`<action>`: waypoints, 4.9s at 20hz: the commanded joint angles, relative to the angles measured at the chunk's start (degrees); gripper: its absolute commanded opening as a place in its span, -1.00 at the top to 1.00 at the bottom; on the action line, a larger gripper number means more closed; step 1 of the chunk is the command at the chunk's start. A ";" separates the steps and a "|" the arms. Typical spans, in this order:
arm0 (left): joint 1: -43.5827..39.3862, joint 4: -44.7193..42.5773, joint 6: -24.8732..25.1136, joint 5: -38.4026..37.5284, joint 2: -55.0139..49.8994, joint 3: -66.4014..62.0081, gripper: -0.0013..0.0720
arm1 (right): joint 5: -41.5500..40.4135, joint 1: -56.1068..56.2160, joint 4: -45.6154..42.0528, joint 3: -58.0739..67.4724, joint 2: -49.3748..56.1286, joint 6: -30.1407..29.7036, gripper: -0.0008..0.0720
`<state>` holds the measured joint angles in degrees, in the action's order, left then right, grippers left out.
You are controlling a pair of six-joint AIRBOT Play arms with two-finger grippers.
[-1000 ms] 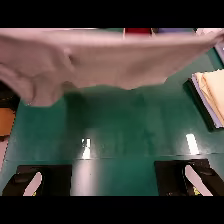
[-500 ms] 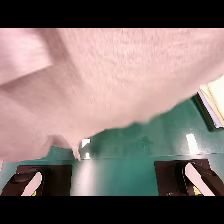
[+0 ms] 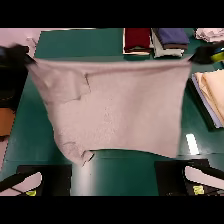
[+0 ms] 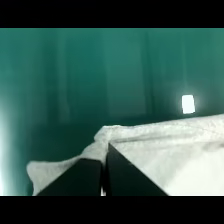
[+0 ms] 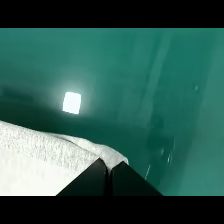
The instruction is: Fold the shirts.
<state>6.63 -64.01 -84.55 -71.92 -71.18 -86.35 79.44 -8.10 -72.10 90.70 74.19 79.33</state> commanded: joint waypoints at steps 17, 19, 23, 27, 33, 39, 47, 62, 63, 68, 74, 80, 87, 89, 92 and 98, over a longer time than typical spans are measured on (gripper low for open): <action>0.42 1.09 8.57 6.80 -16.81 10.82 0.90 | -3.74 3.37 -2.93 -1.22 19.87 2.71 0.95; -0.79 0.94 8.57 8.35 -16.92 13.33 0.89 | -4.74 3.91 -2.54 -4.48 19.87 2.75 0.94; -0.90 -0.42 6.34 8.00 -16.87 14.08 -0.22 | -4.96 3.98 -2.47 -5.99 19.63 2.75 0.46; 0.50 -6.40 1.53 2.19 -13.14 14.14 -0.52 | -5.18 3.89 -3.02 -6.05 15.58 2.69 -0.06; 0.48 -14.43 -2.08 -1.97 7.39 33.00 -0.52 | -5.01 3.98 -2.54 -13.49 1.33 2.69 -0.06; 0.48 -8.02 -3.06 -0.39 17.99 53.81 -0.52 | -9.38 3.98 -2.51 -21.49 -8.39 2.69 -0.06; -1.16 9.35 -0.48 15.96 17.97 61.72 -0.52 | -9.81 3.98 -2.43 -22.10 -11.26 2.71 -0.06; -5.05 5.40 -0.42 11.13 17.97 52.52 0.90 | -0.79 -21.59 5.46 -51.65 -12.02 -3.17 -0.54; -5.05 5.27 -0.39 11.23 17.97 52.54 0.90 | -1.01 -22.10 8.39 -53.59 -10.49 -4.76 -0.54; -5.05 5.27 -0.42 11.23 17.97 52.54 0.90 | -6.32 -12.85 12.87 -55.91 -4.68 -5.49 -0.34; -5.05 3.21 -0.46 7.69 18.82 52.54 0.90 | -6.78 -0.46 9.60 -48.92 -3.61 -5.49 0.63; -5.05 -4.76 -1.99 -6.25 33.44 52.54 0.90 | 0.66 1.01 -3.91 -45.90 -15.58 -5.29 0.94; -5.05 -4.63 1.07 -3.67 35.63 49.00 0.90 | 0.00 1.05 -8.59 -42.95 -24.59 -3.69 0.94; -5.05 -4.85 1.77 1.22 33.33 47.50 0.90 | -1.07 1.16 -8.50 -38.60 -20.22 -3.72 0.95; -5.05 -5.60 4.11 8.22 26.88 44.70 0.90 | -3.23 1.16 -8.46 -31.43 -11.47 -3.69 0.95; -5.05 -5.64 5.60 18.62 9.42 37.62 0.90 | -3.65 1.14 -2.54 -19.12 4.81 -3.06 0.94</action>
<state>1.52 -69.58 -80.51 -58.96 -54.50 -45.78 76.47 -6.94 -78.35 66.24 72.38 76.05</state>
